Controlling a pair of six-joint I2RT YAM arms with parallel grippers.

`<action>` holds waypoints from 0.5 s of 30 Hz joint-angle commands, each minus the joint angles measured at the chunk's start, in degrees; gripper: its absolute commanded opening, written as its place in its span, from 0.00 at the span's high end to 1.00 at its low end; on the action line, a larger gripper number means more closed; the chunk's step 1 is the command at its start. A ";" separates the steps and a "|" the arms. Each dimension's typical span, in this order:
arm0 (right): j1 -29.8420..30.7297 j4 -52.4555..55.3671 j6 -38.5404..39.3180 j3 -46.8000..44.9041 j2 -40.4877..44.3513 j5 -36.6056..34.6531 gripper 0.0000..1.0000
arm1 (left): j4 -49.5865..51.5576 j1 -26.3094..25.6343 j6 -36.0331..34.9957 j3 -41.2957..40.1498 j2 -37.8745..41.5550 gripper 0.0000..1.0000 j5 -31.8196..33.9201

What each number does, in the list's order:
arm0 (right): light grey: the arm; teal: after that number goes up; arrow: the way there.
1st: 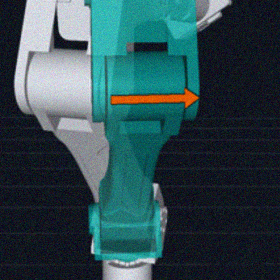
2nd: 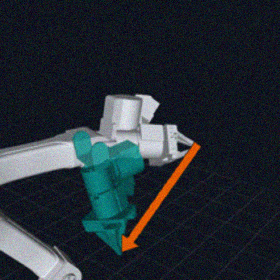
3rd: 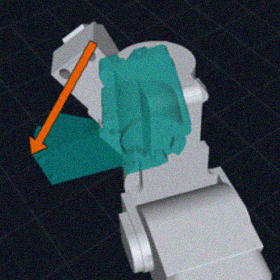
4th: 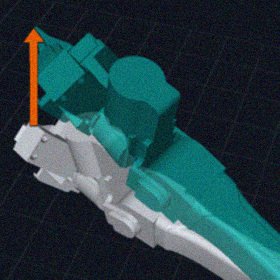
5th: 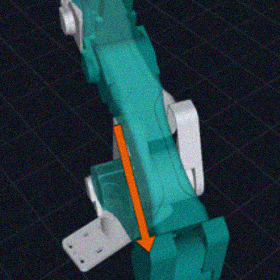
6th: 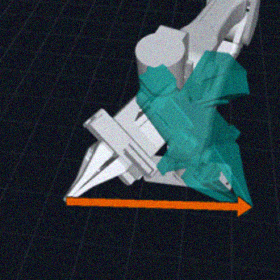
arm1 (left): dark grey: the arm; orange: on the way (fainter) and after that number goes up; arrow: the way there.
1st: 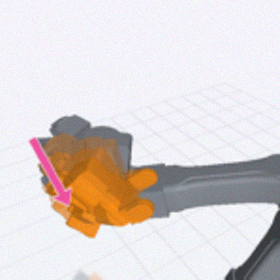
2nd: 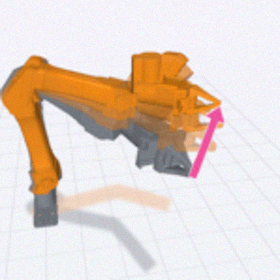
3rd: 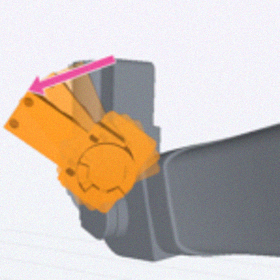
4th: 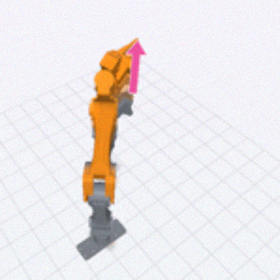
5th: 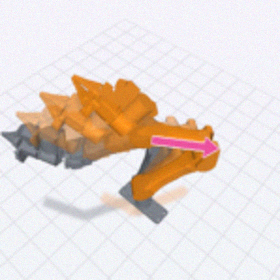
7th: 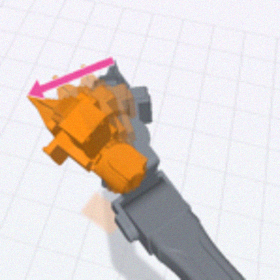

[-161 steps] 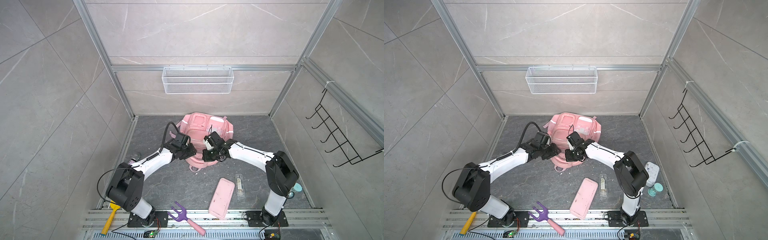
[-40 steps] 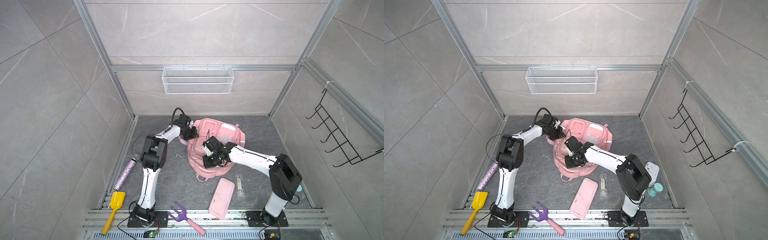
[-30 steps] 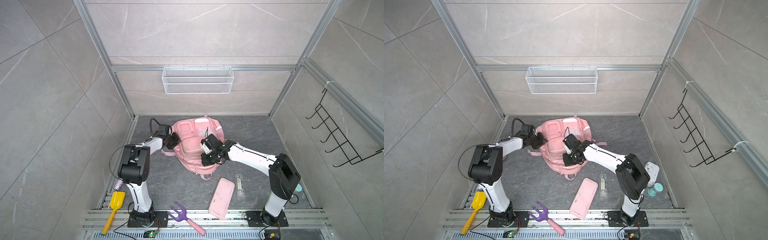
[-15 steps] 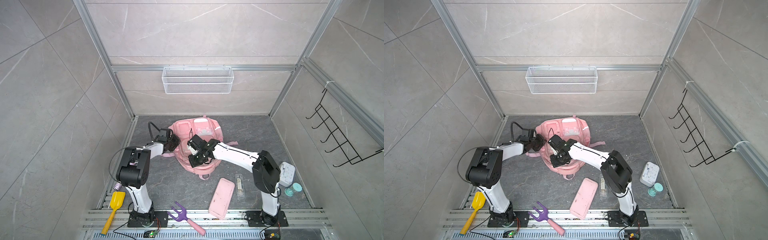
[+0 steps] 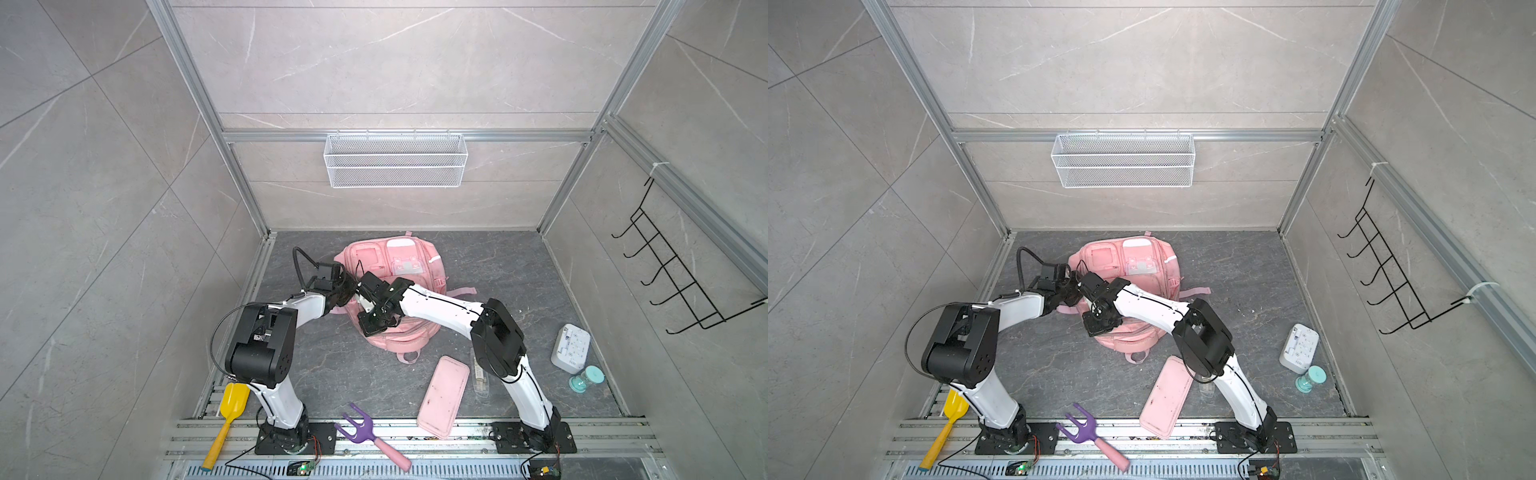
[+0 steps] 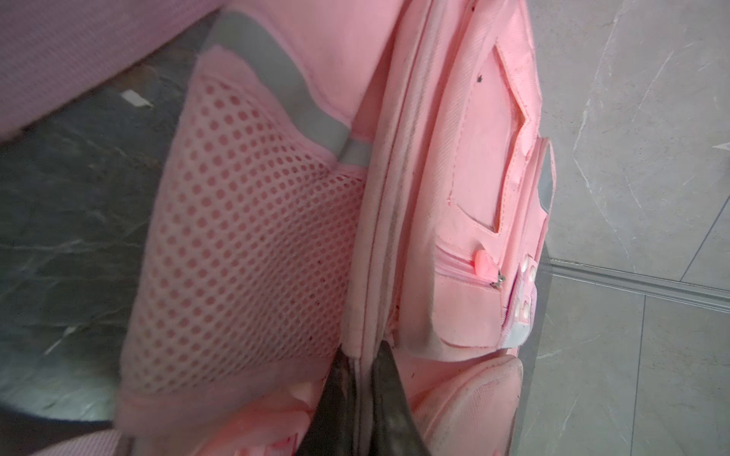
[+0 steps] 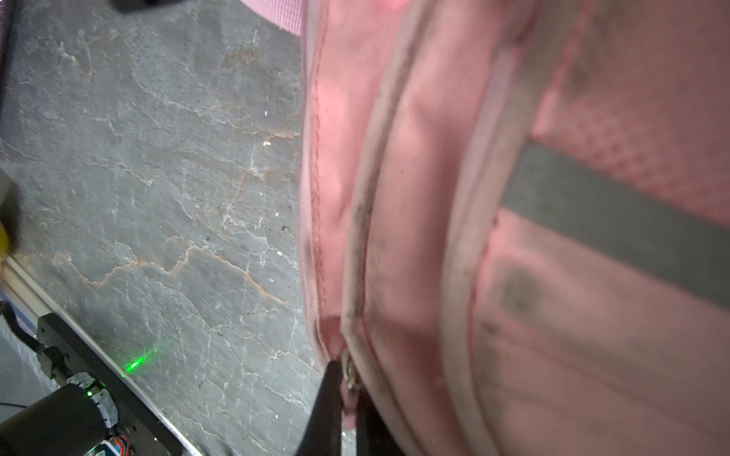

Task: Pack books, pencil case, and school supplies into a backpack
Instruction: Unzip the student bag at the center of the table.

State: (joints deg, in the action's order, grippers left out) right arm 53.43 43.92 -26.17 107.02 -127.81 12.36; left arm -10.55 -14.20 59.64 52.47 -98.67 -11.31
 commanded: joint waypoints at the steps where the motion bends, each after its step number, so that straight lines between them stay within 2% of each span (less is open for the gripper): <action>1: -2.60 -5.50 -0.88 -4.08 5.02 -2.17 1.00 | 2.04 -0.09 1.08 -2.79 5.82 1.00 0.12; 4: -5.64 -7.63 -1.25 -9.66 9.32 -1.96 1.00 | 2.29 -0.13 1.01 -5.10 8.43 1.00 0.20; 9: -9.54 -8.34 0.47 -15.73 14.94 -2.17 1.00 | 1.00 -1.02 1.21 -6.97 9.49 1.00 -5.70; 15: -12.12 -8.46 1.56 -19.64 17.88 -1.22 1.00 | 3.37 -4.53 -0.59 -8.30 11.94 1.00 -5.28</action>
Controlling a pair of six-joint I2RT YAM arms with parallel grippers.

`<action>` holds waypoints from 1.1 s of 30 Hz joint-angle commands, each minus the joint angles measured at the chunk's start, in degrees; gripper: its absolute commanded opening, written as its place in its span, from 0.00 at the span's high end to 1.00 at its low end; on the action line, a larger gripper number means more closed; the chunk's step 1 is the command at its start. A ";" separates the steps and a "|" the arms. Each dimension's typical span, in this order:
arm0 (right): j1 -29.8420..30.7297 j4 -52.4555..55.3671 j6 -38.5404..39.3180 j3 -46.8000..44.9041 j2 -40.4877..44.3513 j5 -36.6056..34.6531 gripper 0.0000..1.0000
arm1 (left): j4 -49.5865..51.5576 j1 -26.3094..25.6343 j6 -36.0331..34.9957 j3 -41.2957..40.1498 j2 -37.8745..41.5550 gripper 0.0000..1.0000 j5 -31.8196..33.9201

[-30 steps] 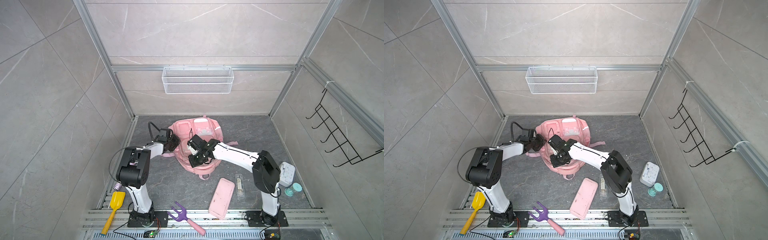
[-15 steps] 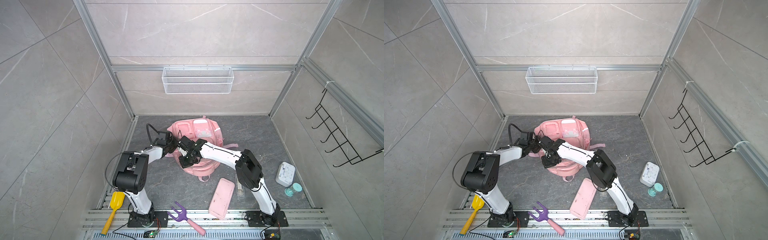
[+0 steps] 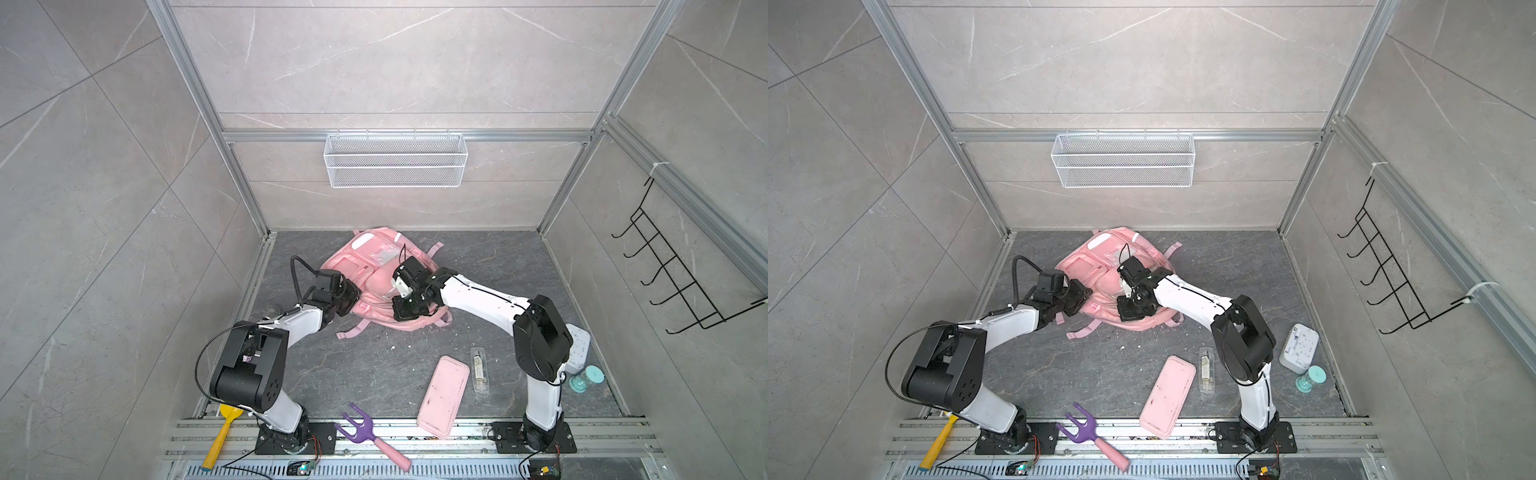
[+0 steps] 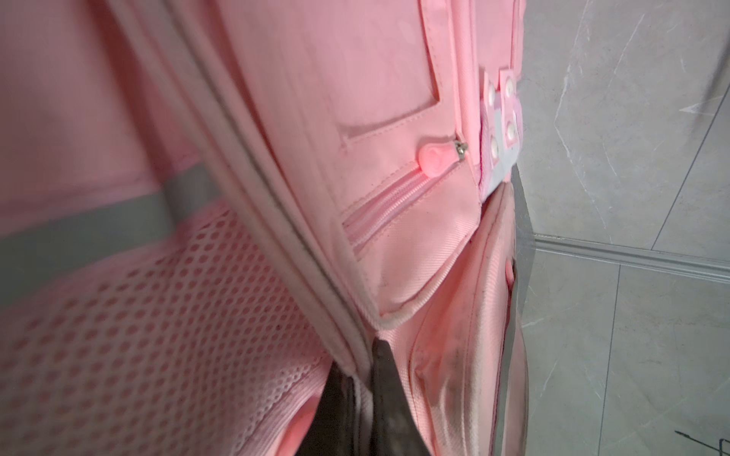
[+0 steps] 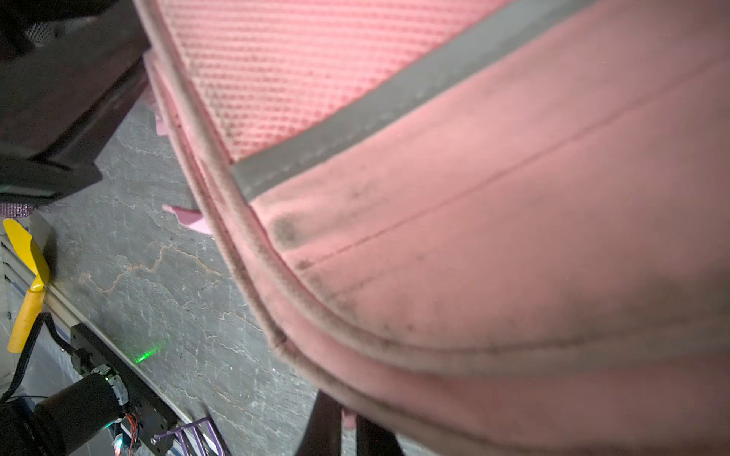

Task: Pack books, pencil case, and school supplies into a backpack
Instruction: Unzip the student bag at the center of the table.

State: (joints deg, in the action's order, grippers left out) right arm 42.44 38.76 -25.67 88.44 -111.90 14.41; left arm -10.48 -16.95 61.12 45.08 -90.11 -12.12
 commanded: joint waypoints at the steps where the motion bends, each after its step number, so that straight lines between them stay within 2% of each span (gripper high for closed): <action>1: -1.13 -3.39 0.92 -1.08 1.90 -2.54 1.00 | 3.27 -2.22 -2.03 -1.05 3.60 1.00 -4.32; 6: 0.91 -3.72 0.10 0.72 0.26 -1.13 1.00 | 3.27 -4.16 -1.32 -0.46 3.19 0.98 -3.15; 16: 6.36 -1.52 -1.29 12.30 -6.70 -0.20 1.00 | 2.25 -8.14 0.43 1.04 1.51 0.98 -1.08; 23: 6.52 -0.89 -2.28 16.80 -10.55 -0.02 1.00 | 2.99 -8.63 0.26 0.64 2.99 0.97 -0.77; 28: 6.56 -2.73 -2.36 11.01 -6.70 -0.97 1.00 | 11.55 -7.48 -6.08 2.28 7.23 0.71 4.32; 33: 6.47 -3.95 -2.45 4.42 -2.12 -1.98 1.00 | 15.29 -3.19 -10.73 3.83 9.11 0.62 5.39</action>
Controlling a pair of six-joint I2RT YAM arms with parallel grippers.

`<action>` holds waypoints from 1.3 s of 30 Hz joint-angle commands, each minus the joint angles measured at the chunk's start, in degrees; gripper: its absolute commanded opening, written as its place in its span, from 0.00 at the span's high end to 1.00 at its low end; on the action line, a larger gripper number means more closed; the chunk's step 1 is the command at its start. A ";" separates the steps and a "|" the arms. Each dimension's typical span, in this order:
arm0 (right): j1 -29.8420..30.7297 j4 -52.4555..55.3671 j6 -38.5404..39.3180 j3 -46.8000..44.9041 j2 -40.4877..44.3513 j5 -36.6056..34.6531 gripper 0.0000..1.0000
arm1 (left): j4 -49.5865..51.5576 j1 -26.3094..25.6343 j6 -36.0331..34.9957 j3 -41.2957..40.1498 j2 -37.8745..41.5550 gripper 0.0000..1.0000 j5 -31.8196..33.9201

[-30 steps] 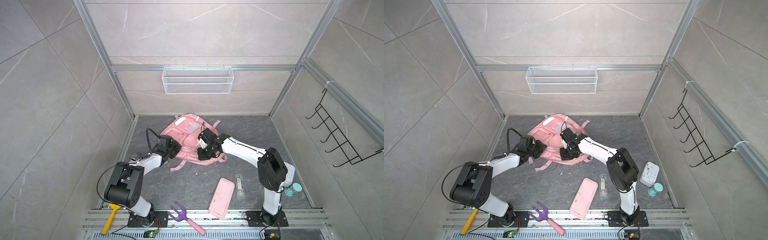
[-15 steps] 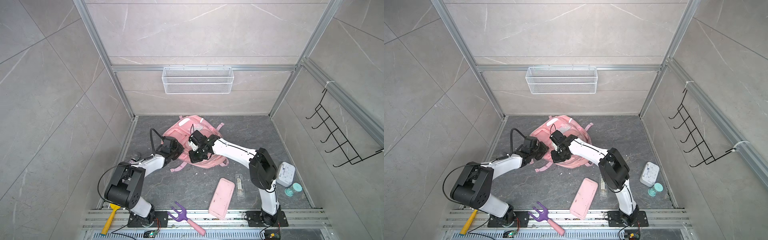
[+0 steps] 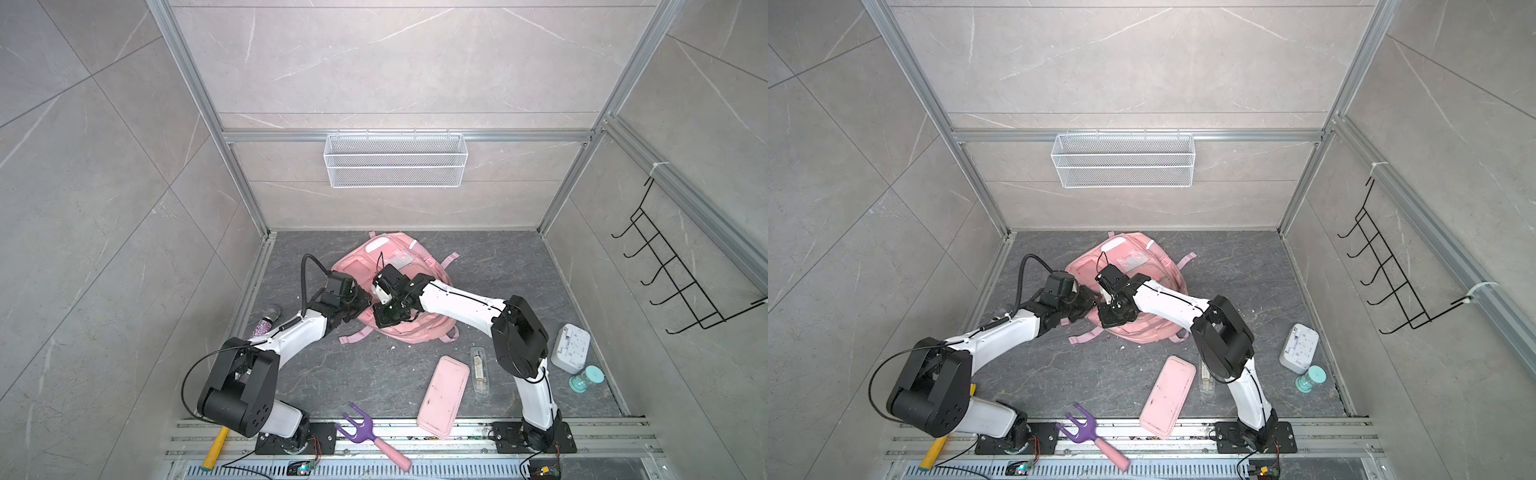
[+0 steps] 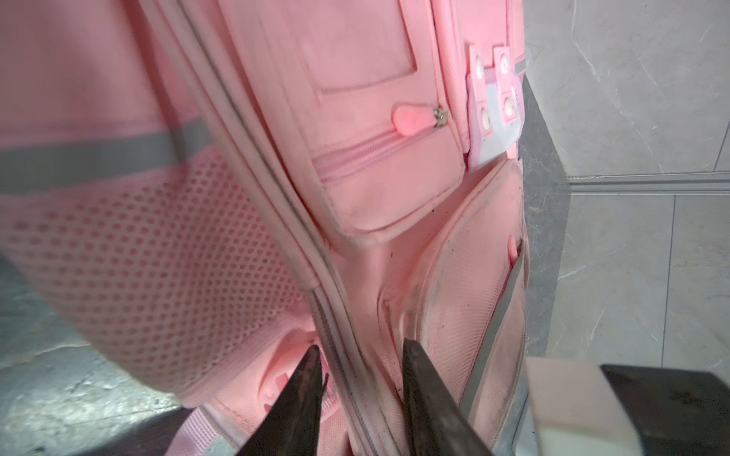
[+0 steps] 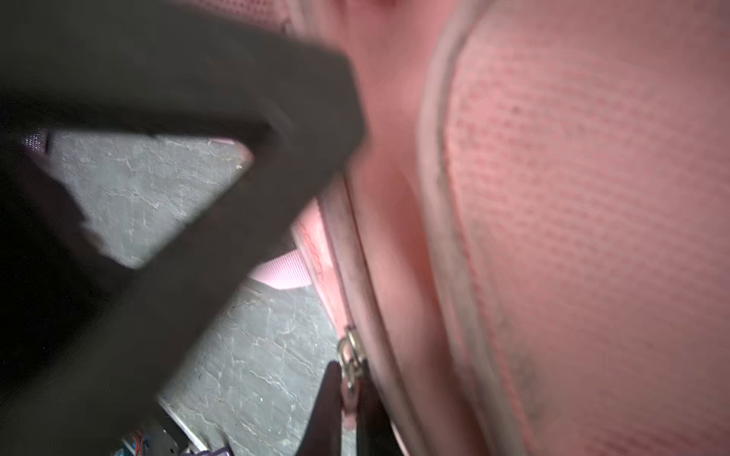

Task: Pack books, pencil case, and school supplies into a backpack
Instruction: Unzip the student bag at the center of the table.

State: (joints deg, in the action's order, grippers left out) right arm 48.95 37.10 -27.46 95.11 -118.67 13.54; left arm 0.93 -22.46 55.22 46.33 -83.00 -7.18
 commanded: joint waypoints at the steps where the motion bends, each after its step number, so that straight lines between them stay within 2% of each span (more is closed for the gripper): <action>1: -0.08 -2.34 -0.66 -3.25 5.42 -1.49 1.00 | 4.36 3.08 -5.60 2.93 1.99 0.61 0.58; 10: -1.58 -2.82 -0.49 -9.76 11.19 -3.43 1.00 | 4.35 7.59 -9.06 5.86 -4.20 0.59 -2.35; 18: -1.36 -2.21 -0.45 -7.32 9.22 -1.56 1.00 | 0.53 7.69 -7.46 7.89 -10.23 0.59 -4.68; 20: -0.94 -2.14 -0.53 -5.76 7.72 -1.13 1.00 | -0.12 7.63 -7.19 8.16 -11.65 0.62 -5.21; 22: -0.32 -1.76 -0.57 -3.43 5.75 -1.09 1.00 | -1.01 7.44 -6.48 8.17 -12.80 0.71 -6.15; 24: 0.26 -0.97 -0.51 -0.22 3.34 -0.54 1.00 | -1.15 6.89 -5.86 8.34 -13.32 0.88 -6.45; 27: 0.84 -0.20 -0.57 4.93 0.01 -0.06 1.00 | -0.58 5.57 -5.82 8.46 -12.93 1.00 -5.76; 39: 1.30 11.17 0.13 35.04 -19.01 1.35 1.00 | -0.61 5.06 -4.07 6.50 -10.47 1.00 -5.31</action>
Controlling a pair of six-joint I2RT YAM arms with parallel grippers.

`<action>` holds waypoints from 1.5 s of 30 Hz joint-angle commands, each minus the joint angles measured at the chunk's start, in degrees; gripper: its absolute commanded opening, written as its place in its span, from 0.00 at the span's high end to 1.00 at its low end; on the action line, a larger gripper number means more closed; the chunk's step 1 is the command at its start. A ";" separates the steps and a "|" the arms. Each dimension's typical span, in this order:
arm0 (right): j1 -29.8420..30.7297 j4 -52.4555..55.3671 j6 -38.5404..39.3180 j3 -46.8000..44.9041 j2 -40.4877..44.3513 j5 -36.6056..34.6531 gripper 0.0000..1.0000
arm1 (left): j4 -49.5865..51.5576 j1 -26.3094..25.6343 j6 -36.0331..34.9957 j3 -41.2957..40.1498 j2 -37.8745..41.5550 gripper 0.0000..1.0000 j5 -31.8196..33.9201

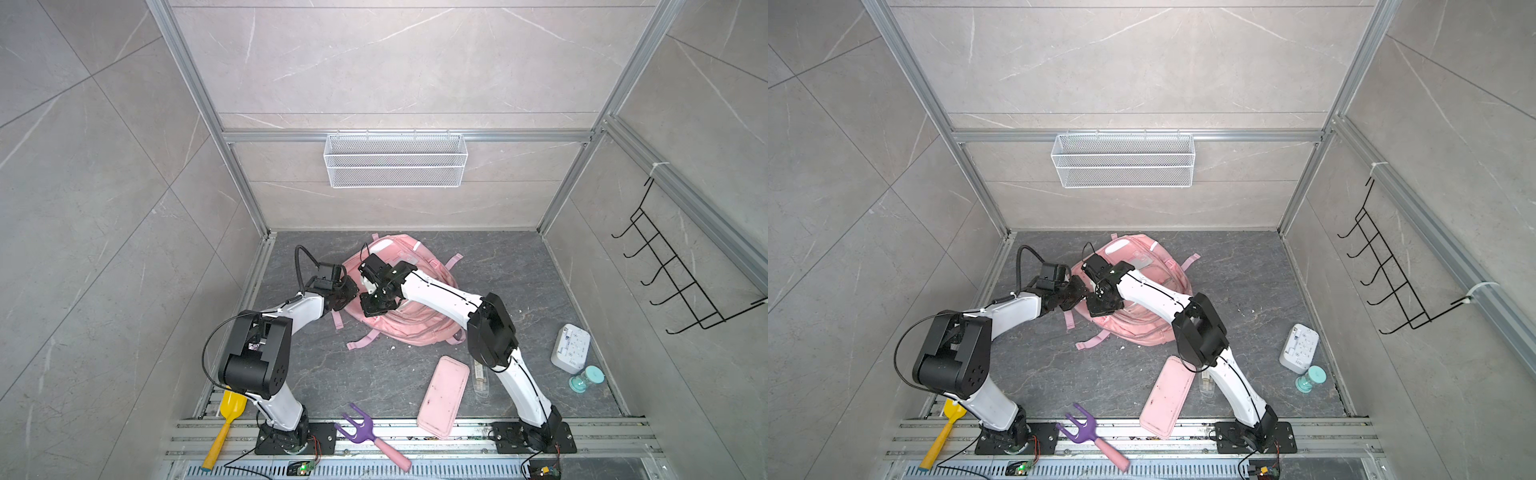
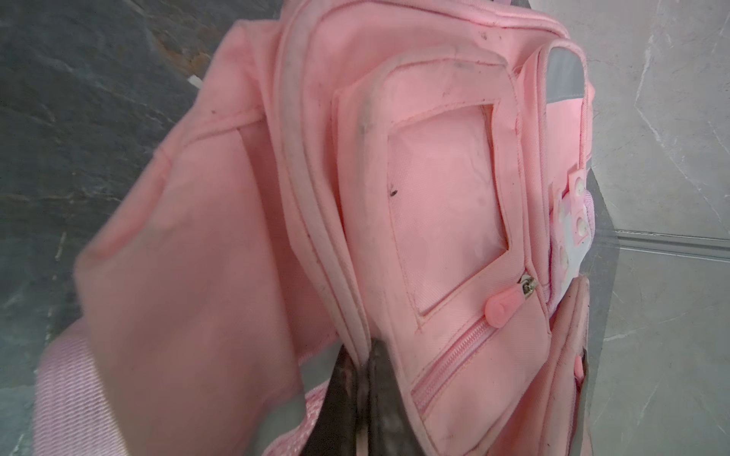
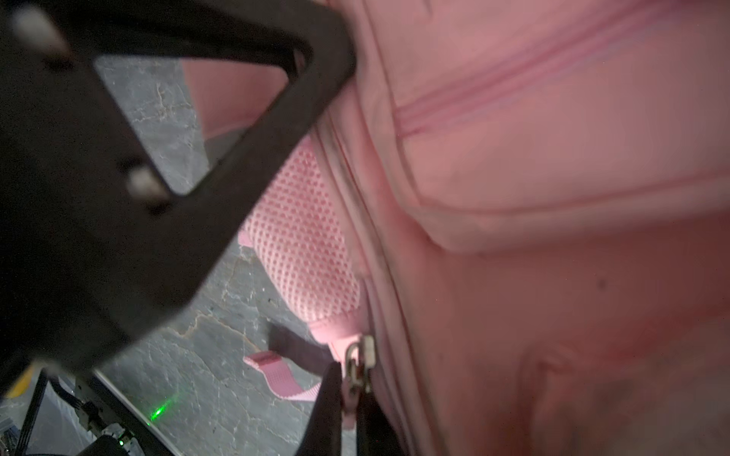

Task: Pack books, pencil case, and school supplies into a backpack
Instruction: Unzip the student bag at the center of the table, then move the pencil case to the bottom-center of the table.

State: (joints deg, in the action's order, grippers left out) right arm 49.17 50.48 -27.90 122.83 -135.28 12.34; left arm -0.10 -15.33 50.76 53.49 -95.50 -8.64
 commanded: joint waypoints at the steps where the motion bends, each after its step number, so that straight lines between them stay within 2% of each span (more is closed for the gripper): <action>1: 1.04 -1.12 0.57 9.64 -3.63 2.39 1.00 | 0.69 -2.07 0.30 -0.62 2.15 1.00 -3.56; 6: 1.09 3.25 1.34 16.81 -7.50 0.56 1.00 | 1.49 -1.89 -0.50 0.43 1.79 1.00 -3.54; 9: 0.98 3.97 1.78 16.19 -6.90 -0.22 1.00 | 2.04 -1.72 -0.90 1.41 1.14 1.00 -3.74; 11: 0.99 3.40 2.31 13.68 -5.05 -0.39 0.95 | 2.26 -1.55 -1.19 2.08 1.02 0.99 -3.92; 12: 0.99 2.50 2.57 11.40 -3.40 -0.37 0.91 | 2.65 -1.47 -1.51 2.43 1.10 0.96 -3.98; 16: 0.93 -2.64 2.85 0.41 4.23 -0.56 0.61 | 4.83 -1.28 -3.09 3.64 1.96 0.87 -3.53; 18: 0.83 -4.88 2.87 -5.10 8.34 -0.60 0.49 | 6.04 -0.96 -3.93 4.03 2.64 0.82 -3.07; 21: 0.52 -7.28 2.65 -11.47 13.69 -1.09 0.42 | 7.71 -0.60 -4.98 4.50 3.77 0.76 -2.69; 25: -0.27 -10.26 2.16 -20.04 21.04 -1.37 0.40 | 10.73 -0.49 -6.84 5.41 5.93 0.66 -1.30; 29: -2.11 -13.50 1.24 -30.46 29.39 -3.01 0.40 | 15.51 -1.27 -10.06 6.66 9.82 0.51 2.60; 32: -4.70 -16.58 0.57 -40.63 36.35 -3.18 0.40 | 19.32 -3.59 -13.23 8.32 12.61 0.43 5.59; 36: -9.08 -19.17 -0.20 -53.37 45.65 -3.55 0.40 | 24.16 -8.72 -18.11 11.26 14.03 0.39 8.16; 40: -13.13 -18.74 -0.66 -59.93 52.20 -4.13 0.38 | 27.60 -15.35 -21.47 13.21 13.01 0.36 9.99; 45: -18.05 -17.55 -0.93 -63.51 56.28 -4.74 0.35 | 30.12 -25.43 -23.17 14.70 10.09 0.35 14.44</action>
State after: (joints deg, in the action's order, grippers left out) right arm 32.95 33.32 -27.92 60.80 -81.23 8.75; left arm 26.02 -36.45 31.03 66.22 -83.72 2.07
